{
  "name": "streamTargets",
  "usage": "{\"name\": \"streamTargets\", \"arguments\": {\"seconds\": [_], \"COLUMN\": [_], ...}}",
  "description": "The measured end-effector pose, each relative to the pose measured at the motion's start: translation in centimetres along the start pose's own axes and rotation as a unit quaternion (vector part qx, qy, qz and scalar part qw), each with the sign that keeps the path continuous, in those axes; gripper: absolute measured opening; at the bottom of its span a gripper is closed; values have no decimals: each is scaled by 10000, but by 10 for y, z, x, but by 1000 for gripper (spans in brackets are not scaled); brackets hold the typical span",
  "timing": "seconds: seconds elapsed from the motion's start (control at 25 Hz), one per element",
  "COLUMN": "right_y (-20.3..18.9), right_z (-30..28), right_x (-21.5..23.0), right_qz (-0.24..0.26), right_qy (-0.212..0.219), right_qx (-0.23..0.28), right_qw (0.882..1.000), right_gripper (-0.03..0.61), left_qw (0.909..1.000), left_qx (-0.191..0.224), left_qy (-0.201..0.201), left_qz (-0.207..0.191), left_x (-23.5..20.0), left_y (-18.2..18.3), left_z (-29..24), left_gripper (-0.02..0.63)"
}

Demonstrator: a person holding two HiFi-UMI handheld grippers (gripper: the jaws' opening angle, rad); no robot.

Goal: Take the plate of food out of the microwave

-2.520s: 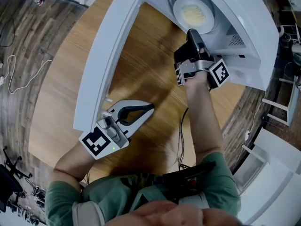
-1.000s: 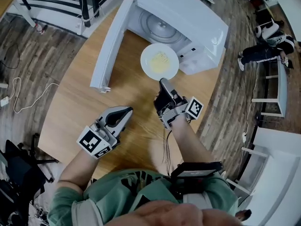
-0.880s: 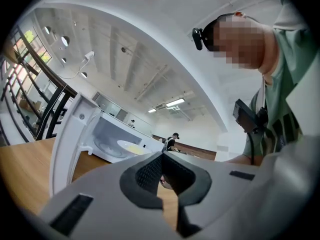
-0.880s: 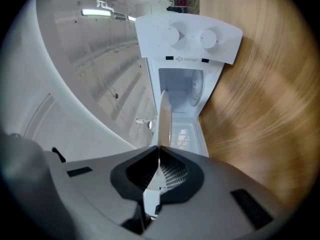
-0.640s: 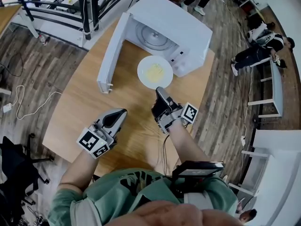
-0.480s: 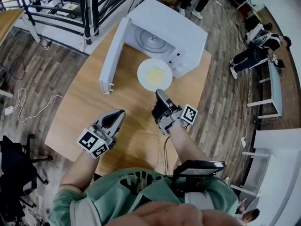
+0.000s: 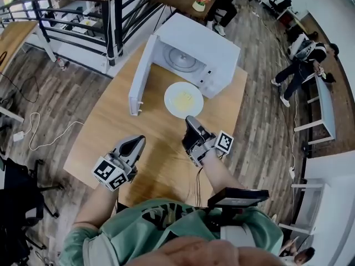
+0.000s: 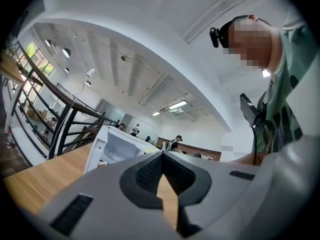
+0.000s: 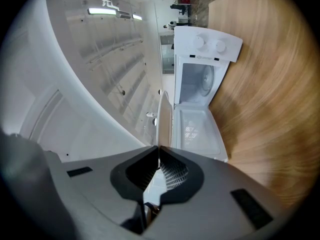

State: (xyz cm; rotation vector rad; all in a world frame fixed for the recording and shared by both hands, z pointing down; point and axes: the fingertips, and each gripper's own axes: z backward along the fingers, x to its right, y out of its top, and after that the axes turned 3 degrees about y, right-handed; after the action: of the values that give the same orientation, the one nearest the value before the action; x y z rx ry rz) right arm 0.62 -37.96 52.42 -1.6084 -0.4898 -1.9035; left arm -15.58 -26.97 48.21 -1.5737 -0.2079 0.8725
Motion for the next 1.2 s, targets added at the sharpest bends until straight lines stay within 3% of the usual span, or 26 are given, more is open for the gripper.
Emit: {"name": "streamTargets", "arguments": {"seconds": [0.6,0.8,1.0,1.2], "right_y": [-78,-93,-93,-86], "right_z": [-21,-26,0,58], "right_x": [-21,-46,-74,-95], "right_qz": [95,221,363,403], "right_qy": [112,202,274,295], "right_qx": [107,269,381,256], "right_qw": [9998,9992,9982,9984], "right_gripper": [17,17,17,17], "left_qw": [9992,9996,9997,9992], "left_qx": [312,202,-15,-112], "left_qy": [208,93,-89,-230], "left_qz": [-142,-197,-233,-309], "left_x": [-46,-51,-24,42], "left_y": [68,90,91,77], "left_z": [108,127,122,98], "left_gripper": [-5,-5,-5,-6]}}
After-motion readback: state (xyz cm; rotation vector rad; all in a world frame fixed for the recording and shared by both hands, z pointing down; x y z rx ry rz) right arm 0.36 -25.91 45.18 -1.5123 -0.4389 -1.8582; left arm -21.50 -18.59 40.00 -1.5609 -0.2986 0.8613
